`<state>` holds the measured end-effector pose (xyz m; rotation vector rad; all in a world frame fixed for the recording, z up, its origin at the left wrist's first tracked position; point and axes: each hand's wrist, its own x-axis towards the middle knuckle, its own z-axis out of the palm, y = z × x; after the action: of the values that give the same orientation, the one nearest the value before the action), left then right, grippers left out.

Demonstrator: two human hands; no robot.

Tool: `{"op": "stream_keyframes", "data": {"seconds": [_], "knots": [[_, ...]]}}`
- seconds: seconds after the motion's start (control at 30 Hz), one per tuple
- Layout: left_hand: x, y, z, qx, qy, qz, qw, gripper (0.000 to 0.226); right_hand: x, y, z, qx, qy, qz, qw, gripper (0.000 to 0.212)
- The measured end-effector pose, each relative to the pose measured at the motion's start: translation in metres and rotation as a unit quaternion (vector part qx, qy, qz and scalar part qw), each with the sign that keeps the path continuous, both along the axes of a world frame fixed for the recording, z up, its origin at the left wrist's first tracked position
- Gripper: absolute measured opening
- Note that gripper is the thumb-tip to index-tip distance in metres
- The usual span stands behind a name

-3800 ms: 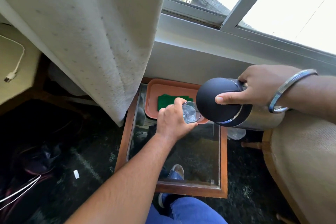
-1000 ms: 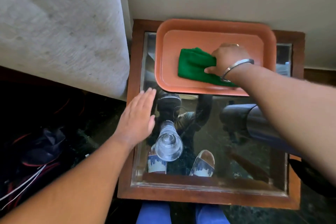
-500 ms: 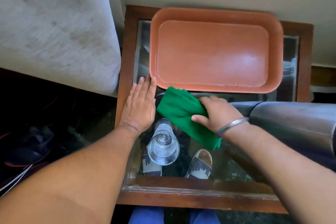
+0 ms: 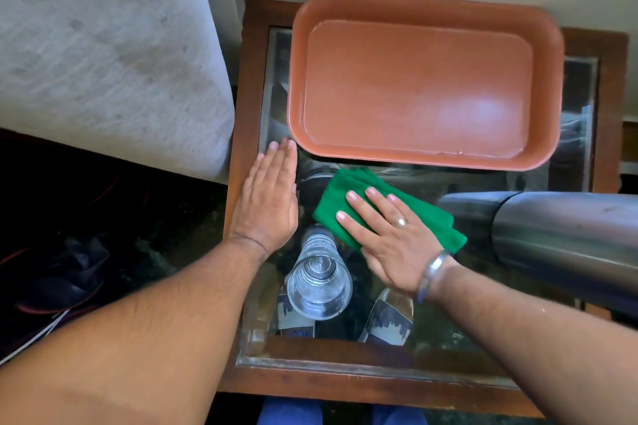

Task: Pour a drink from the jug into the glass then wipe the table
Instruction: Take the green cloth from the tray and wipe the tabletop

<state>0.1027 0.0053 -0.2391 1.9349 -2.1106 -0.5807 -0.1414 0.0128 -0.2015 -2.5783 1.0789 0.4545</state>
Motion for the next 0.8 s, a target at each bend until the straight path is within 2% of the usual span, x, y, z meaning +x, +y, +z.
{"op": "stream_keyframes", "data": {"seconds": [0.2,0.3,0.37,0.43,0.53,0.6,0.67,0.8], "knots": [[-0.001,0.000,-0.001,-0.010,-0.006,-0.002,1.000,0.066,-0.055,0.064,0.010,0.024,0.036,-0.064,0.997,0.063],[0.000,0.000,-0.001,-0.016,-0.004,-0.008,1.000,0.064,-0.022,0.028,0.007,0.000,0.037,-0.093,0.995,0.064],[0.001,0.000,-0.001,-0.017,-0.003,-0.011,1.000,0.063,0.008,-0.001,0.003,-0.012,0.021,-0.101,0.995,0.073],[0.001,-0.001,0.002,-0.006,-0.004,-0.016,1.000,0.061,0.019,-0.009,0.004,0.009,0.019,-0.072,0.997,0.082],[-0.001,-0.001,0.007,0.016,-0.009,-0.019,1.000,0.061,-0.019,0.018,0.014,0.074,0.053,0.045,0.995,0.094],[-0.001,-0.001,0.007,0.020,-0.012,-0.018,1.000,0.061,-0.053,0.038,0.019,0.069,0.034,0.067,0.995,0.082],[-0.001,-0.002,0.006,0.018,-0.013,-0.014,1.000,0.061,-0.063,0.038,0.019,0.046,0.015,0.033,0.998,0.073],[-0.002,-0.001,0.006,0.017,-0.014,-0.013,1.000,0.062,-0.014,0.002,0.008,0.027,0.001,-0.136,0.990,0.094]]}}
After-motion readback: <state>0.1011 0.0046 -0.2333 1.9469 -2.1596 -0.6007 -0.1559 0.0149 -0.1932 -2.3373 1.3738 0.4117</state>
